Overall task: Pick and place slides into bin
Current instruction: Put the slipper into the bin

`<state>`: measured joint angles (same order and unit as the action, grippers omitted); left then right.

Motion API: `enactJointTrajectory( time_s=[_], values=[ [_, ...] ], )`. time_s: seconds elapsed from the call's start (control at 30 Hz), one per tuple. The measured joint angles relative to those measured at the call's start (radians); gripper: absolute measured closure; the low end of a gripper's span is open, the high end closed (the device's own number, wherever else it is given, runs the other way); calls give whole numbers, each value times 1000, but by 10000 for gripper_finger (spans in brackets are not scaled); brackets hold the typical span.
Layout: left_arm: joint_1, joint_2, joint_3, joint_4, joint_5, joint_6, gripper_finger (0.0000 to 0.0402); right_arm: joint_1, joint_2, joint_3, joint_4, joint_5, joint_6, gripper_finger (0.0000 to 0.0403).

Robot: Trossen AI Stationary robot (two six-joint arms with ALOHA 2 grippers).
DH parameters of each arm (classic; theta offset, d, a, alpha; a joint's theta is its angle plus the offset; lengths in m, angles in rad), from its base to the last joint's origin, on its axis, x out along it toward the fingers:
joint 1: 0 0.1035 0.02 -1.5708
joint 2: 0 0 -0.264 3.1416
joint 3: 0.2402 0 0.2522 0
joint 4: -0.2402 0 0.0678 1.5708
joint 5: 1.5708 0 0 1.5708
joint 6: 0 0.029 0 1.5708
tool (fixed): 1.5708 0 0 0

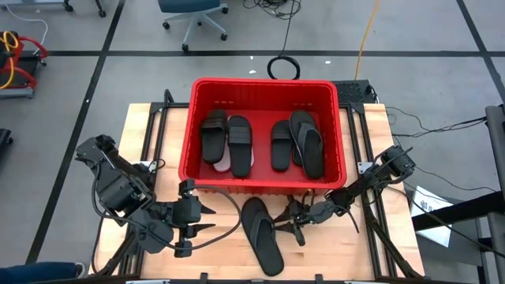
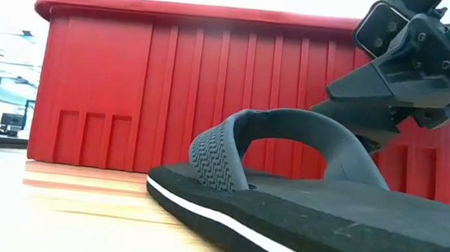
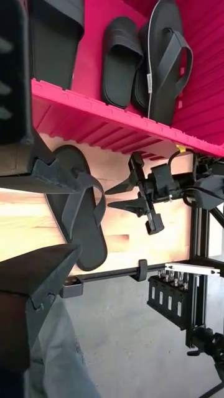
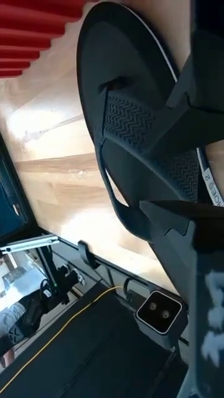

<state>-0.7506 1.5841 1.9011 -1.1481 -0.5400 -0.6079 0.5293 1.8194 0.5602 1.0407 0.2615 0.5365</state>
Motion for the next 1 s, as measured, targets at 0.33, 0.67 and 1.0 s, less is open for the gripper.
enactJointTrajectory(
  time_s=[0.33,0.67,1.0],
  values=[
    [0,0,0,0,0,11,263,0,0,0,-22,-1,27,287],
    [0,0,0,1,-1,22,263,-6,0,0,-59,5,27,287],
    [0,0,0,1,-1,22,263,-5,0,0,-99,56,95,287]
  ],
)
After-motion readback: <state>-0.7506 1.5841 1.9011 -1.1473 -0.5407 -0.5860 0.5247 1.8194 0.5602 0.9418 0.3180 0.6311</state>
